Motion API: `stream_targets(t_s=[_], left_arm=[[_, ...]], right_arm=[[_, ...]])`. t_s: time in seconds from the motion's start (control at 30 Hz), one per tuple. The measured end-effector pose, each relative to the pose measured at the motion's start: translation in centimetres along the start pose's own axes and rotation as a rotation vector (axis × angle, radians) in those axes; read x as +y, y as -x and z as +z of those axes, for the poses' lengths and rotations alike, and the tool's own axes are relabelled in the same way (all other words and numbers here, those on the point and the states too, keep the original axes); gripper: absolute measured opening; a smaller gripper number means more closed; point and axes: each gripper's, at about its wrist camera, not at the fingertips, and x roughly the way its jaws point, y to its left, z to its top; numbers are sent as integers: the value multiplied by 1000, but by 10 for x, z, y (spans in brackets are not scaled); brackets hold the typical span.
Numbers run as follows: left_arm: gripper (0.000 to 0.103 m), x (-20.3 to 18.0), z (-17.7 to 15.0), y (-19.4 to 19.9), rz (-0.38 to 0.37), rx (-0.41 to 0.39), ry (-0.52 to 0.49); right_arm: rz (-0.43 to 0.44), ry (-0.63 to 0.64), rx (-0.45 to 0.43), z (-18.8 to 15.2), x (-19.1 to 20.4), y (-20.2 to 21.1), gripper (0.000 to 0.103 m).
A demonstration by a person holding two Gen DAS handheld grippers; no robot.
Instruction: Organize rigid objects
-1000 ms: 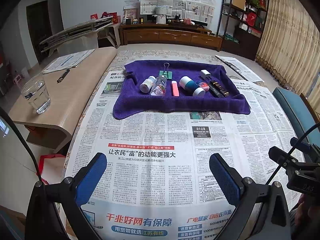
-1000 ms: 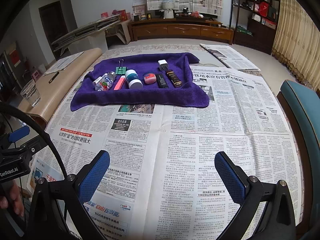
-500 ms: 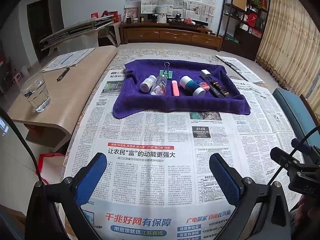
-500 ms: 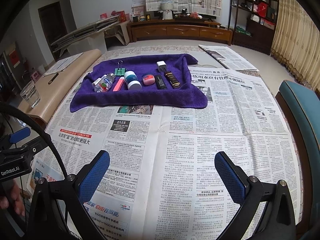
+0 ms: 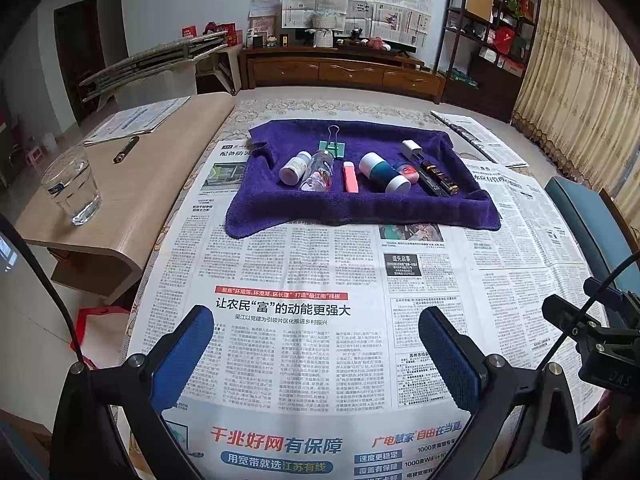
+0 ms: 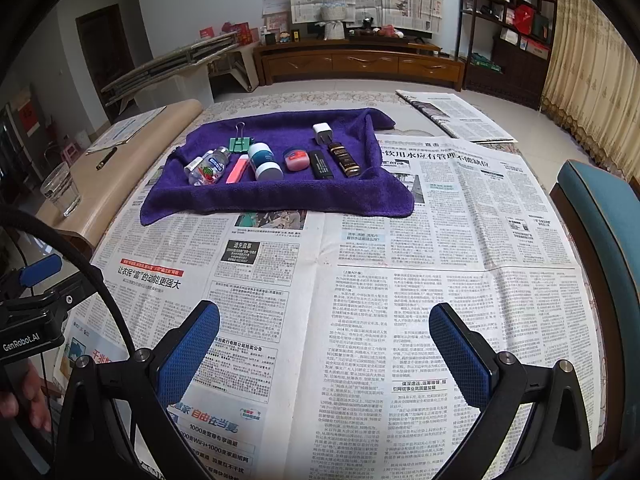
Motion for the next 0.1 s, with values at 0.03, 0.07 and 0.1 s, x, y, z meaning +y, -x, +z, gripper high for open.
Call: stream_targets(t_s=[0.03, 0.07, 0.1], left_arm=[[103, 0, 0, 1, -3, -6, -1], [103, 0, -1, 2, -9, -21, -4], [103, 0, -2, 3, -1, -31, -2]], right_arm=[[-1, 1, 0, 0, 0, 0, 103], [-2, 0, 0, 0, 0, 0, 103], [-2, -2, 1, -1, -1, 0, 103]])
